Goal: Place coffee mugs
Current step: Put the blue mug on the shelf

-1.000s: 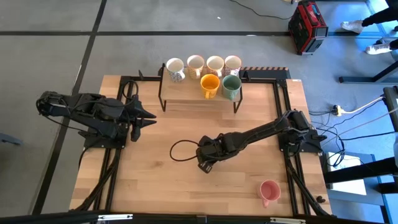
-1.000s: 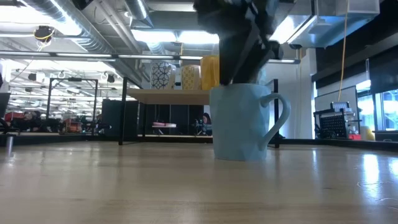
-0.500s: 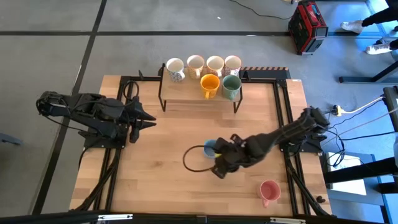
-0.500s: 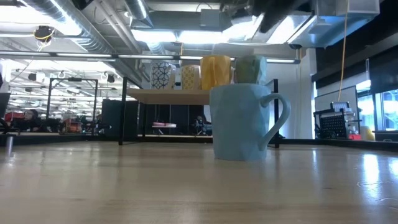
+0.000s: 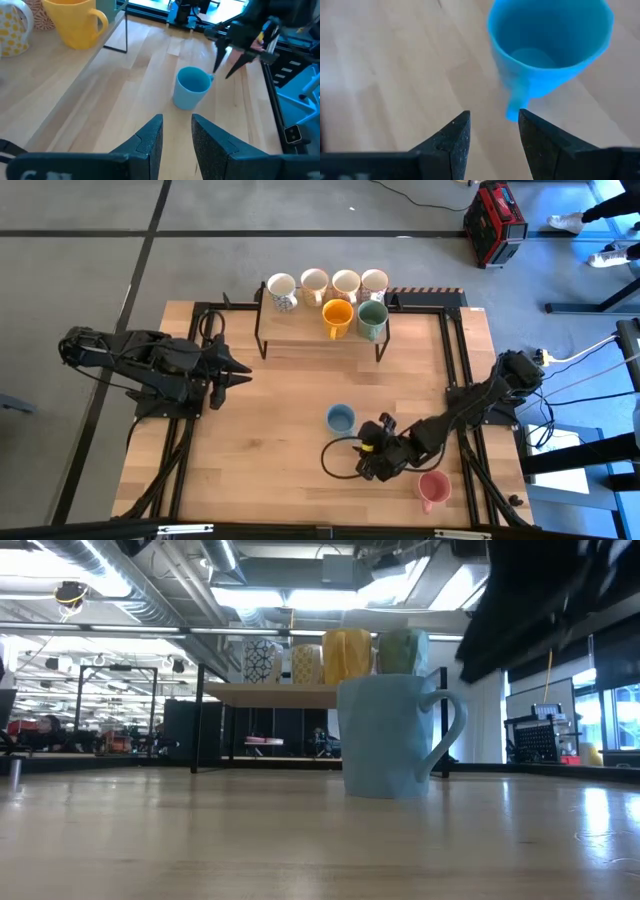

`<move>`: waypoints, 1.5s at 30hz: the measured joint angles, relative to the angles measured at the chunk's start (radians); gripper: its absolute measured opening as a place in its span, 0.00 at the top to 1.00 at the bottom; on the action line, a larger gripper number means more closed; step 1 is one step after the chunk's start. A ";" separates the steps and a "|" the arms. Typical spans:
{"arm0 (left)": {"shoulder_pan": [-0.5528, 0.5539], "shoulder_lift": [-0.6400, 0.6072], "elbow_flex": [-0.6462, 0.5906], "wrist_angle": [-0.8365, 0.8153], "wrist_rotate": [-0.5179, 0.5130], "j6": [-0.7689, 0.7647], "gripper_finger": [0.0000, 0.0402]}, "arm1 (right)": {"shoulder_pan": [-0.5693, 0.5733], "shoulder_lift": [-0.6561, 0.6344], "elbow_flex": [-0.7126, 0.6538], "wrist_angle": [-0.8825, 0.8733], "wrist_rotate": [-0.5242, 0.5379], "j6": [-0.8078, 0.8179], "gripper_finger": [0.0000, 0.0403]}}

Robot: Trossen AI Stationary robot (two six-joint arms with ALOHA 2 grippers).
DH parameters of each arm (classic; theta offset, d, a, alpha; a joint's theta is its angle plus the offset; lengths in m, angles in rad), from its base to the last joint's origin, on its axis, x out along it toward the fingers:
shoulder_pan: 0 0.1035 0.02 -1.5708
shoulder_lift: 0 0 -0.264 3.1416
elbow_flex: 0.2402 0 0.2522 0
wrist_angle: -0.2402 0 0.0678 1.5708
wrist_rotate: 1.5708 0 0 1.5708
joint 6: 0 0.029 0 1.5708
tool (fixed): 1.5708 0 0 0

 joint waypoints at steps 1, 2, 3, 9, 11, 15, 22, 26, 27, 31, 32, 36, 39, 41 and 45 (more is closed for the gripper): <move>0.000 0.000 0.000 0.000 0.000 -0.001 0.76 | -0.001 0.000 -0.028 0.032 0.007 -0.012 0.61; 0.000 0.000 0.000 0.000 0.000 -0.009 0.76 | -0.004 0.000 -0.052 0.055 0.020 -0.015 0.61; 0.000 0.000 0.000 0.000 0.000 -0.021 0.76 | -0.003 0.000 -0.073 0.080 0.032 -0.016 0.61; 0.000 0.000 0.000 0.000 0.000 -0.073 0.76 | -0.011 0.000 -0.188 0.260 0.072 -0.071 0.61; 0.000 0.000 0.000 0.000 -0.001 -0.077 0.76 | -0.010 0.003 -0.212 0.337 0.083 -0.119 0.62; 0.000 0.000 0.000 0.000 -0.001 -0.078 0.76 | -0.010 0.038 -0.238 0.393 0.113 -0.146 0.66; 0.000 0.000 0.000 0.001 -0.002 -0.078 0.76 | -0.012 0.074 -0.238 0.412 0.131 -0.140 0.80; 0.000 0.000 0.000 0.001 -0.011 -0.078 0.76 | -0.027 0.072 -0.238 0.414 0.133 -0.144 0.91; 0.000 0.000 0.000 0.001 -0.017 -0.078 0.76 | -0.035 0.072 -0.237 0.418 0.131 -0.143 0.93; 0.000 0.000 0.000 0.001 -0.020 -0.073 0.76 | -0.056 0.072 -0.236 0.418 0.113 -0.143 0.94; 0.000 0.000 0.000 0.001 -0.018 -0.072 0.76 | -0.058 0.072 -0.233 0.416 0.110 -0.143 0.94; 0.000 -0.004 0.000 0.001 -0.001 -0.071 0.76 | -0.065 0.072 -0.195 0.396 0.084 -0.169 0.94; 0.000 -0.018 0.000 0.000 0.035 -0.072 0.76 | -0.078 0.072 -0.160 0.397 0.067 -0.171 0.94; 0.000 -0.032 0.000 0.001 0.065 -0.072 0.76 | -0.081 0.072 -0.134 0.391 0.072 -0.173 0.94; 0.000 -0.065 0.000 0.000 0.094 -0.072 0.76 | -0.103 0.072 -0.055 0.308 0.100 -0.173 0.94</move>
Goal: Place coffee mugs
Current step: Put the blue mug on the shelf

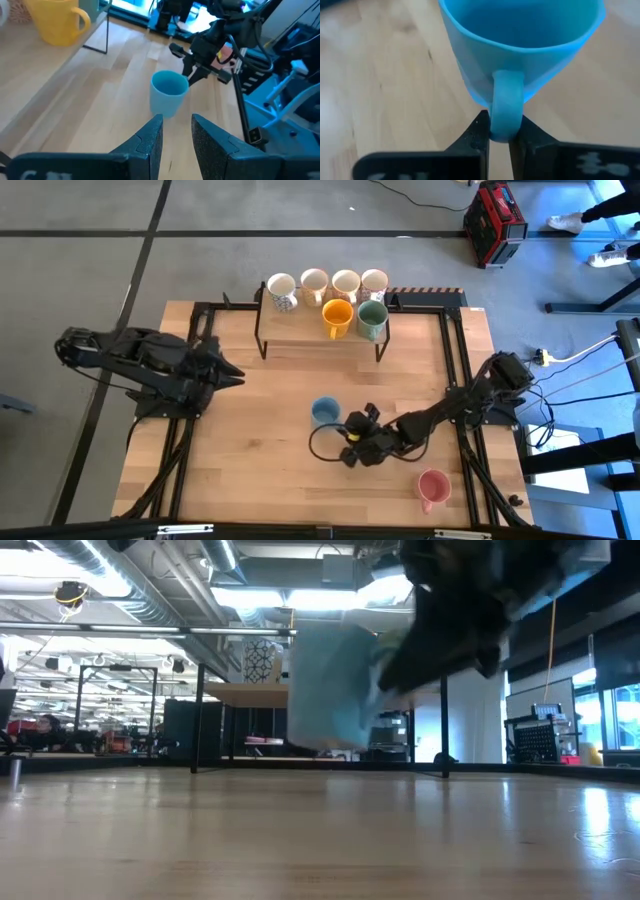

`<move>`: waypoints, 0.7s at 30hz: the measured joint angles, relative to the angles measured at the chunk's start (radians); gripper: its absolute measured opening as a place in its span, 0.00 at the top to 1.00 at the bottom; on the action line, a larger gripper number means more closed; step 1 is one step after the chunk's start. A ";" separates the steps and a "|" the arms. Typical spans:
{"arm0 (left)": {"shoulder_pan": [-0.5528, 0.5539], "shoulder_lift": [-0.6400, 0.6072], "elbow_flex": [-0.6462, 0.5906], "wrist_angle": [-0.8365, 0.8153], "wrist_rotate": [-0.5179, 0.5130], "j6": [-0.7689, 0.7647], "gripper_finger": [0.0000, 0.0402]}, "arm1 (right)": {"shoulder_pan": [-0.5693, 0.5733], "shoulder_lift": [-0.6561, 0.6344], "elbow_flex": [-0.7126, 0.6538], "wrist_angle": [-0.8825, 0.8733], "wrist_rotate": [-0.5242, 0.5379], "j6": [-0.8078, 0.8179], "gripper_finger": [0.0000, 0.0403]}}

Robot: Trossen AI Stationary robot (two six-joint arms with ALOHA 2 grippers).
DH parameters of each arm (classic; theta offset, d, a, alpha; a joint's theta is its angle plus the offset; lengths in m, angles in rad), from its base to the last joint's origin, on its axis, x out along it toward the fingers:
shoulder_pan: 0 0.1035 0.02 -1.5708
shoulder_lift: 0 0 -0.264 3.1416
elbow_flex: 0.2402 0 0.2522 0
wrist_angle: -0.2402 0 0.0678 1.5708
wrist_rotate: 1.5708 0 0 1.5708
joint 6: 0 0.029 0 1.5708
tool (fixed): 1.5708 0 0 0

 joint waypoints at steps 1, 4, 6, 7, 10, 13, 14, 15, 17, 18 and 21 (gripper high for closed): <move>0.000 -0.009 0.000 0.000 0.000 0.000 0.76 | -0.002 0.000 0.021 -0.020 0.006 0.000 0.94; 0.000 -0.042 0.000 -0.002 0.000 0.001 0.76 | -0.015 0.000 0.087 -0.077 0.040 -0.003 0.94; 0.000 -0.061 0.000 -0.002 -0.004 0.001 0.76 | -0.023 0.000 0.136 -0.111 0.076 -0.014 0.94; 0.000 -0.072 0.000 -0.002 -0.008 0.001 0.76 | -0.027 0.000 0.161 -0.127 0.097 -0.024 0.94; 0.000 -0.099 0.000 -0.002 -0.009 0.001 0.76 | -0.039 0.000 0.230 -0.165 0.162 -0.036 0.94; 0.000 -0.117 0.000 -0.003 -0.038 0.002 0.76 | -0.060 0.000 0.303 -0.214 0.224 -0.058 0.94; 0.000 -0.121 0.000 -0.002 -0.046 0.002 0.76 | -0.069 0.003 0.326 -0.228 0.244 -0.058 0.94; 0.000 -0.123 0.000 -0.003 -0.053 0.002 0.76 | -0.080 0.011 0.353 -0.242 0.263 -0.058 0.94; 0.000 -0.121 0.000 -0.003 -0.056 0.002 0.76 | -0.099 0.026 0.400 -0.280 0.266 -0.070 0.94; 0.000 -0.121 0.000 -0.003 -0.056 0.002 0.76 | -0.111 0.044 0.429 -0.289 0.274 -0.079 0.94; 0.000 -0.121 0.000 -0.003 -0.055 0.002 0.76 | -0.137 0.098 0.534 -0.341 0.291 -0.085 0.94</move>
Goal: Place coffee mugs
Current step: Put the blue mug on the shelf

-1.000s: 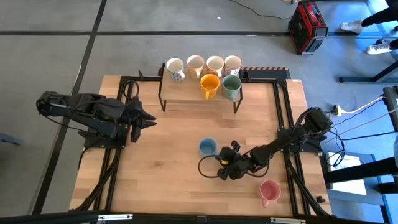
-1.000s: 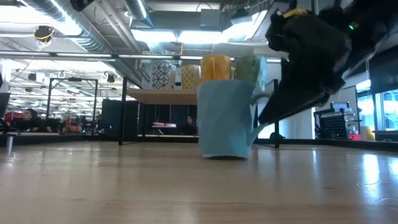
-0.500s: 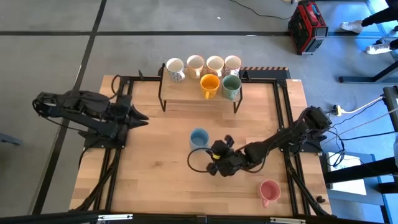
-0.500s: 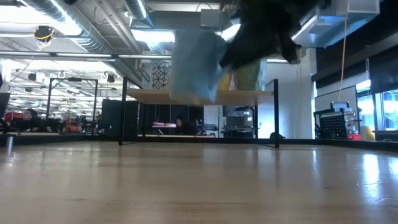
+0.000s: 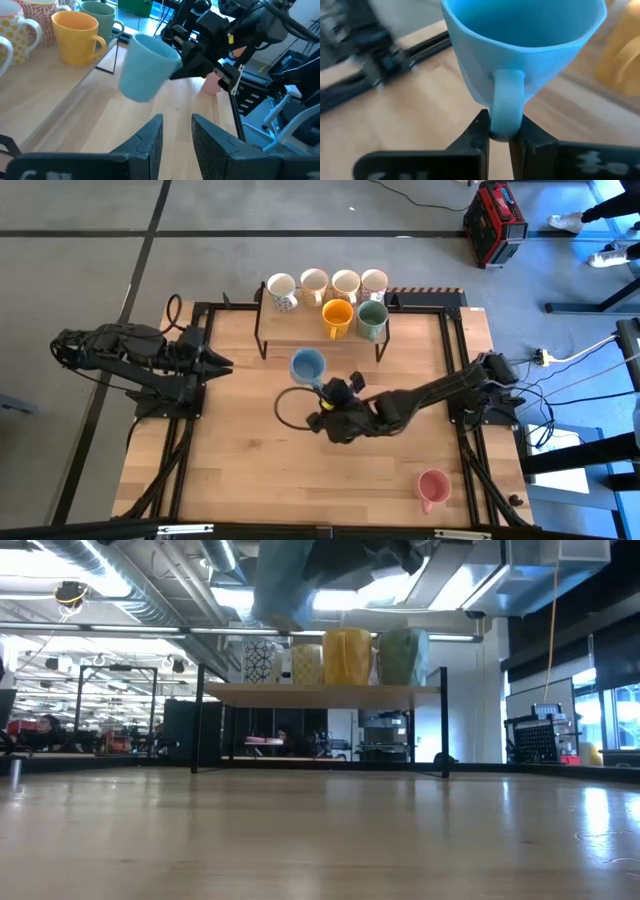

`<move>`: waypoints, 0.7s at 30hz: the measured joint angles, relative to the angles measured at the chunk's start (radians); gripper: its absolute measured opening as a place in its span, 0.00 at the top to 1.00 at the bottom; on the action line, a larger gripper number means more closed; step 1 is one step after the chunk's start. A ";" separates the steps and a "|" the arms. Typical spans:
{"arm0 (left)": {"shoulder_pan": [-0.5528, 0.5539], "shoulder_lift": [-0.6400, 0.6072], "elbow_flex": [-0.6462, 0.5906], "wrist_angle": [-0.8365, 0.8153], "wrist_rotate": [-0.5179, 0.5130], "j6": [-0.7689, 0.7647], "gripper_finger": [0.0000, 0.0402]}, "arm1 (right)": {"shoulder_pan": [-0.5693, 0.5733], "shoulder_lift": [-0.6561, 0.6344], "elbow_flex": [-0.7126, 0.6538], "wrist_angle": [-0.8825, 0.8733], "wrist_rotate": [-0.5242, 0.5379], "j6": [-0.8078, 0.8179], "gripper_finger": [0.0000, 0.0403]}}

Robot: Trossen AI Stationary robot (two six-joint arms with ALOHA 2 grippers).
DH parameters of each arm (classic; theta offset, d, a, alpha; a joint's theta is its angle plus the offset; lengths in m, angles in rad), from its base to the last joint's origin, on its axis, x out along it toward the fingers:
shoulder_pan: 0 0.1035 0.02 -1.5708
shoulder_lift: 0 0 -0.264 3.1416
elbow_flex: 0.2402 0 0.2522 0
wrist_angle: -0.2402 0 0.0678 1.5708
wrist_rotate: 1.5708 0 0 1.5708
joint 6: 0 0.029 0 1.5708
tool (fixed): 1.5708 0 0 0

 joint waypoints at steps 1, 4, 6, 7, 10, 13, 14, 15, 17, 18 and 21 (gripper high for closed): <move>0.000 0.001 0.000 0.000 0.000 0.000 0.76 | -0.011 0.023 0.043 -0.037 0.025 0.029 0.94; 0.000 0.002 0.000 -0.003 0.002 0.000 0.76 | -0.036 0.101 0.183 -0.203 0.043 0.120 0.94; 0.000 0.001 0.000 -0.003 0.002 0.000 0.76 | -0.048 0.156 0.281 -0.309 0.061 0.151 0.94; 0.000 0.001 0.000 -0.003 0.001 0.000 0.76 | -0.055 0.175 0.328 -0.360 0.057 0.165 0.94; 0.000 0.002 0.000 -0.004 0.002 0.000 0.76 | -0.075 0.218 0.449 -0.473 0.056 0.199 0.94; 0.000 0.001 0.000 -0.004 0.002 0.000 0.76 | -0.095 0.246 0.498 -0.523 0.043 0.240 0.94; 0.000 0.002 0.000 -0.004 0.002 0.000 0.76 | -0.103 0.250 0.501 -0.528 0.040 0.258 0.94; 0.000 0.002 0.000 -0.004 0.001 0.001 0.76 | -0.111 0.251 0.501 -0.530 0.037 0.272 0.94; 0.000 0.002 0.000 -0.004 -0.008 0.002 0.76 | -0.129 0.250 0.503 -0.531 0.037 0.292 0.94; 0.000 0.002 0.000 -0.004 -0.018 0.002 0.76 | -0.141 0.249 0.504 -0.529 0.037 0.293 0.94; 0.000 0.002 0.000 -0.004 -0.032 0.002 0.76 | -0.178 0.254 0.504 -0.515 0.039 0.295 0.94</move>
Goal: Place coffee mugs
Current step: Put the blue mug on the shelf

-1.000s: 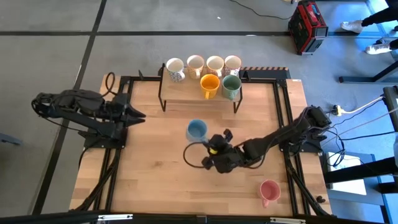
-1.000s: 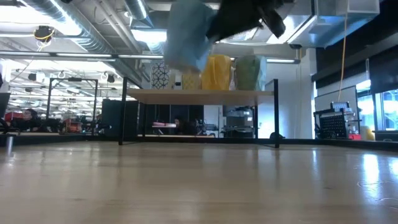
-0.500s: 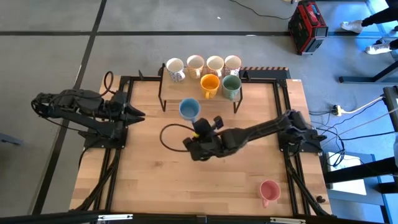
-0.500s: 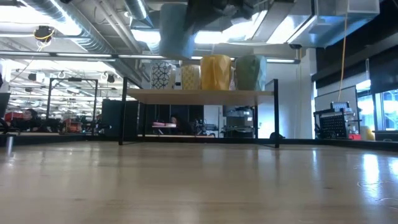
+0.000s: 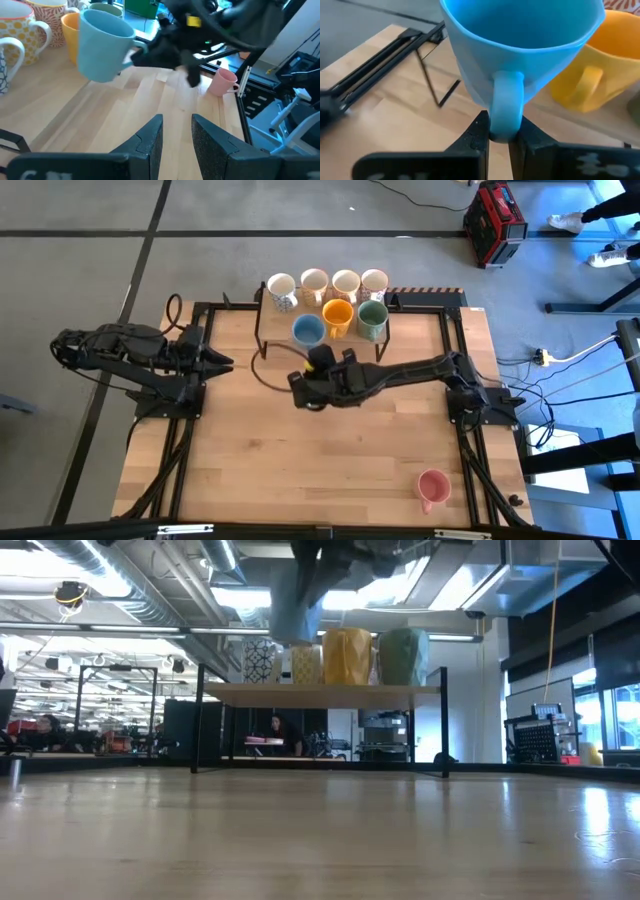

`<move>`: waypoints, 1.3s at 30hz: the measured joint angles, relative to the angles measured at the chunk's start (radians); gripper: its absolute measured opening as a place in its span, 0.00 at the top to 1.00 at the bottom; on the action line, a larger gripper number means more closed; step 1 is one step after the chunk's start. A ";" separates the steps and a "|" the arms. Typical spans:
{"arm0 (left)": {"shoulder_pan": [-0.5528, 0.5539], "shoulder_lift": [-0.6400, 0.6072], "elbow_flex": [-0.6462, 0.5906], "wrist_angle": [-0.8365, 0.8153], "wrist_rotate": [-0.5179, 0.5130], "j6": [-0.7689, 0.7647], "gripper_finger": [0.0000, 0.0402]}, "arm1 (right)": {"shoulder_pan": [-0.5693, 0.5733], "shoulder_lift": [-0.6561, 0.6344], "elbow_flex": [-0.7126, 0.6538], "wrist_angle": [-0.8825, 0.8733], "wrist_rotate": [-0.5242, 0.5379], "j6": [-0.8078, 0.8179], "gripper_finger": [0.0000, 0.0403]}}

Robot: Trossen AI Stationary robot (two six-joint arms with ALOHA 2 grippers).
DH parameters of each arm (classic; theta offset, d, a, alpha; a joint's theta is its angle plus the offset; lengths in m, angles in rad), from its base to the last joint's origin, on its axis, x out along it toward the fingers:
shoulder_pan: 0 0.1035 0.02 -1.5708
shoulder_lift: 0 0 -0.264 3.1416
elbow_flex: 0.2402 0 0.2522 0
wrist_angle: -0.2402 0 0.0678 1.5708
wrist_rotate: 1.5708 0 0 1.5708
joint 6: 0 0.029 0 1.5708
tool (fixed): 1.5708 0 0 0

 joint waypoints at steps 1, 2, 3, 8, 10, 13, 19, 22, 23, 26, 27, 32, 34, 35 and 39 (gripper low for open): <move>0.000 0.000 0.000 0.000 0.000 0.000 0.76 | -0.012 0.002 0.000 0.009 -0.001 -0.001 0.94; 0.000 0.000 0.000 0.000 0.000 0.000 0.76 | -0.026 0.004 0.000 0.015 -0.005 -0.001 0.94; 0.000 0.000 0.000 0.000 0.000 0.000 0.76 | -0.038 0.009 0.000 0.020 -0.008 -0.005 0.94; 0.000 0.000 0.000 0.000 0.000 0.000 0.76 | -0.083 0.034 -0.002 0.014 -0.045 -0.032 0.94; 0.000 0.000 0.000 0.000 0.000 0.000 0.76 | -0.097 0.036 -0.003 0.016 -0.050 -0.035 0.94; 0.000 0.000 0.000 0.000 -0.008 0.000 0.76 | -0.119 0.038 -0.002 0.023 -0.056 -0.048 0.94; 0.000 0.000 0.000 0.000 -0.019 -0.001 0.76 | -0.148 0.042 -0.003 0.019 -0.081 -0.056 0.94; 0.000 0.000 0.000 0.001 -0.029 -0.001 0.76 | -0.164 0.042 -0.003 0.019 -0.100 -0.057 0.94; 0.000 0.000 0.000 0.002 -0.031 -0.001 0.76 | -0.167 0.042 -0.003 0.018 -0.108 -0.057 0.94; 0.000 0.000 0.000 0.003 -0.037 -0.001 0.76 | -0.171 0.046 -0.003 0.020 -0.130 -0.056 0.94; 0.000 0.000 0.000 0.003 -0.042 -0.001 0.76 | -0.171 0.052 -0.003 0.024 -0.124 -0.054 0.94; 0.000 0.000 0.000 0.005 -0.049 -0.001 0.76 | -0.170 0.073 -0.002 0.046 -0.148 -0.055 0.94; 0.000 0.000 0.000 0.006 -0.050 -0.001 0.76 | -0.169 0.078 -0.002 0.049 -0.142 -0.057 0.94; 0.000 0.000 0.000 0.007 -0.050 -0.001 0.76 | -0.168 0.082 -0.002 0.055 -0.139 -0.056 0.94; 0.000 0.000 0.000 0.009 -0.051 -0.001 0.76 | -0.170 0.087 -0.002 0.070 -0.130 -0.056 0.94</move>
